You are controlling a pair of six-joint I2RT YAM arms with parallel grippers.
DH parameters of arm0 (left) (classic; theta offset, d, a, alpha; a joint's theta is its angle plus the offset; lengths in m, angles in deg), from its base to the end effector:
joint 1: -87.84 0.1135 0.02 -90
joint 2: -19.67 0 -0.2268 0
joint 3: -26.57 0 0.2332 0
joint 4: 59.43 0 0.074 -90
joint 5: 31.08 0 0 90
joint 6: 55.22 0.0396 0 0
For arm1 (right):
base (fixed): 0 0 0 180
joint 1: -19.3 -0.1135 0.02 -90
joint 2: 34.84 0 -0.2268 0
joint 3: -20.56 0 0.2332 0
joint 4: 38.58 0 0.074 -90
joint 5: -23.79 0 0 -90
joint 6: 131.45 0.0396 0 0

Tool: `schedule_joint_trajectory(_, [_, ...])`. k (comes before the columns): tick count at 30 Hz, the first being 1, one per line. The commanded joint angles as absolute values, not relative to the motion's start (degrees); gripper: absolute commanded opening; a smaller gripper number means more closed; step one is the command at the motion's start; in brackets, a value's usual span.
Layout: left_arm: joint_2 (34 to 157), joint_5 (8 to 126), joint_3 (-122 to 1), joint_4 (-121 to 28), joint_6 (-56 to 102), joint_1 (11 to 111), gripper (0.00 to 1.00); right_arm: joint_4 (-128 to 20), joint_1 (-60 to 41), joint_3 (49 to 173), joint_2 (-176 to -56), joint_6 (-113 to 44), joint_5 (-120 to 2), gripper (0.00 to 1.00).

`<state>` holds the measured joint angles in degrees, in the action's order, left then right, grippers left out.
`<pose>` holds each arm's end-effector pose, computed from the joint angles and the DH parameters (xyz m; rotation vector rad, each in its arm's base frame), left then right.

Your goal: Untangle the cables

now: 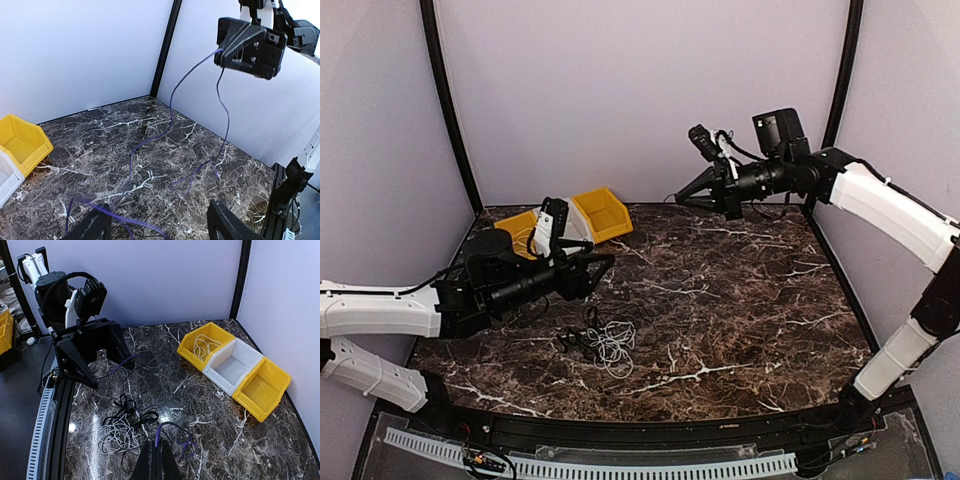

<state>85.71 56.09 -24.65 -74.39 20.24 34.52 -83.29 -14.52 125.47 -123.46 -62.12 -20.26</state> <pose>0.1610 -0.2129 0.2614 0.5058 1.5593 -0.8834 0.2564 0.2060 0.3573 -1.3467 1.5263 0.9659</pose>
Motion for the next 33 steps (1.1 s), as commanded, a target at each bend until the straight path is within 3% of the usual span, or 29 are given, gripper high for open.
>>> schedule_joint_trajectory(1, [91.23, 56.91, -30.36, -75.07, 20.01, 34.23, 0.68, -77.52, -15.02, 121.51, -122.54, -60.36, -19.07, 0.0])
schedule_joint_trajectory(5, [96.36, 58.72, -37.37, -70.85, 19.4, 34.27, 0.66, -76.38, -14.97, 119.41, -121.94, -59.83, -19.53, 0.0])
schedule_joint_trajectory(15, [100.27, 60.6, -39.73, -73.55, 20.9, 34.23, 0.55, -72.49, -14.98, 114.27, -121.04, -57.7, -21.96, 0.0])
schedule_joint_trajectory(25, [110.88, 69.94, -40.65, -83.22, 20.95, 33.97, 0.7, -71.11, -14.97, 113.99, -120.46, -55.84, -23.77, 0.0])
schedule_joint_trajectory(33, [118.92, 71.55, -44.41, -89.84, 19.83, 32.89, 0.72, -70.59, -14.91, 113.52, -120.18, -55.0, -24.29, 0.0])
